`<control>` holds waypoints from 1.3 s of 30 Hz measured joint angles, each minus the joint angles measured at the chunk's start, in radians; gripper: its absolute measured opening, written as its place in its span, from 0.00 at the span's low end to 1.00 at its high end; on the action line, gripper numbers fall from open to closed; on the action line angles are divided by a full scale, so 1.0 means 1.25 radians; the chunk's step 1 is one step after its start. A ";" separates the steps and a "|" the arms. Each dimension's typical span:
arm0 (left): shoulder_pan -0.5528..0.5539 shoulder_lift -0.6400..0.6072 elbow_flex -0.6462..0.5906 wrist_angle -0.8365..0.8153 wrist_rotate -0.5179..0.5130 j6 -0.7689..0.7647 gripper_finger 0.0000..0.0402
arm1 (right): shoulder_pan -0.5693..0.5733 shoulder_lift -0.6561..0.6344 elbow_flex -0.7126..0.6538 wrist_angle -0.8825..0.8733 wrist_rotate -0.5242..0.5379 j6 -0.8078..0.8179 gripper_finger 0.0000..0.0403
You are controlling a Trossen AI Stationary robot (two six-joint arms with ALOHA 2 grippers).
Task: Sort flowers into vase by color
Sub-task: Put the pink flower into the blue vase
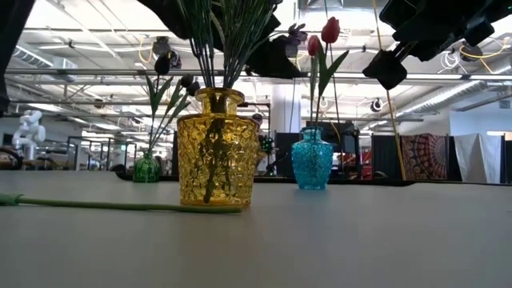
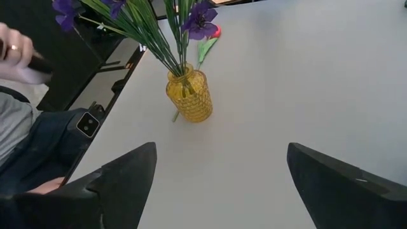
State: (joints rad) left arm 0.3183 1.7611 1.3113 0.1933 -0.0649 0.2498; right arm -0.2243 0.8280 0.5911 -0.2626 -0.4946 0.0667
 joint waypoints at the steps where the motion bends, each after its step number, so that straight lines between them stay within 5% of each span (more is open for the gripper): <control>1: 0.000 -0.012 0.000 -0.022 -0.013 0.001 0.43 | 0.000 0.000 0.000 0.000 0.000 0.000 0.86; 20: -0.029 -0.328 0.000 -0.712 -0.025 -0.084 0.43 | 0.000 0.000 0.000 0.001 0.000 0.000 0.86; 32: -0.086 -0.361 0.001 -1.186 -0.024 -0.254 0.43 | 0.000 0.000 0.000 0.000 0.000 0.000 0.86; 39: -0.158 -0.361 0.001 -1.299 -0.024 -0.357 0.43 | 0.000 0.000 0.000 0.000 0.000 0.000 0.86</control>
State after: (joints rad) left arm 0.1211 1.3102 1.3121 -1.4302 -0.0952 -0.1962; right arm -0.2243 0.8280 0.5911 -0.2623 -0.4946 0.0666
